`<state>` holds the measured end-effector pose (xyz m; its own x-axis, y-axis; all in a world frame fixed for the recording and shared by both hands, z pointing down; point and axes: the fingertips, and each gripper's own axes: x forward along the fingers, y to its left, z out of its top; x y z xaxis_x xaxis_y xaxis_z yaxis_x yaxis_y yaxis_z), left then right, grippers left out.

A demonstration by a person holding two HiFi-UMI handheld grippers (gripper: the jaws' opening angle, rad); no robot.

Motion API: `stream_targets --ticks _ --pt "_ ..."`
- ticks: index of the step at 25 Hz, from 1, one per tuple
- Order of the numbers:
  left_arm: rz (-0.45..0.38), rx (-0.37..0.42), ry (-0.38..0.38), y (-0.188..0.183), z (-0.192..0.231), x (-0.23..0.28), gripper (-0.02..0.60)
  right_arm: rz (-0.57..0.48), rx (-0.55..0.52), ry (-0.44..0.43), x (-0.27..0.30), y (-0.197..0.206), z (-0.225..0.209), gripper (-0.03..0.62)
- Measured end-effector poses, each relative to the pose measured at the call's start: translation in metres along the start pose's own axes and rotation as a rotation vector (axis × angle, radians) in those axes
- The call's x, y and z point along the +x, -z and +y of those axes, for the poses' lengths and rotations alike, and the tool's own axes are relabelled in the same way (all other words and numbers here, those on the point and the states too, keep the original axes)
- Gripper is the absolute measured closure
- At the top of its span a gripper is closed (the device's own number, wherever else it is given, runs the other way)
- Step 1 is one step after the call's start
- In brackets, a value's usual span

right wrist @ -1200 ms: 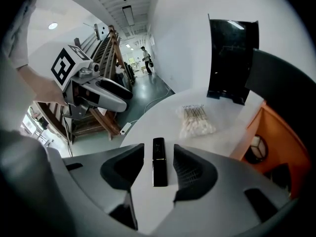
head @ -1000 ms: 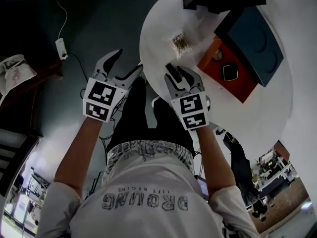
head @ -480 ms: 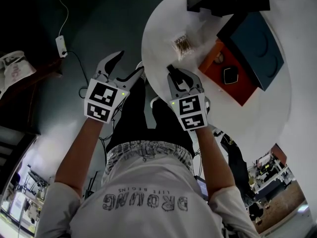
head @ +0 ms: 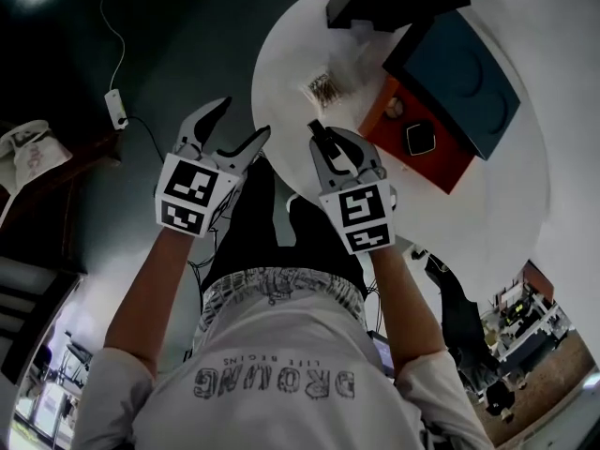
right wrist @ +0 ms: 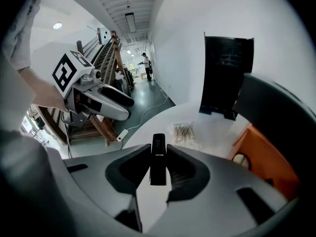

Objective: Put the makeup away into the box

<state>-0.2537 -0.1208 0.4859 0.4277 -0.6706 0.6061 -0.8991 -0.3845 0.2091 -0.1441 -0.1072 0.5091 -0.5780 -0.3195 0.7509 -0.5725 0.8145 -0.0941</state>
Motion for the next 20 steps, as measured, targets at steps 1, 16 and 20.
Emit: stream_targets --ticks 1,16,20 --pt "-0.005 0.007 0.005 -0.006 -0.003 0.001 0.253 -0.012 0.006 0.006 -0.005 -0.004 -0.003 0.488" --pt "-0.020 0.155 0.150 -0.070 -0.073 0.039 0.253 -0.089 0.152 0.178 -0.076 0.006 -0.083 0.488" --pt "0.004 0.192 0.196 -0.074 -0.092 0.053 0.253 -0.088 0.193 0.228 -0.088 0.021 -0.105 0.488"
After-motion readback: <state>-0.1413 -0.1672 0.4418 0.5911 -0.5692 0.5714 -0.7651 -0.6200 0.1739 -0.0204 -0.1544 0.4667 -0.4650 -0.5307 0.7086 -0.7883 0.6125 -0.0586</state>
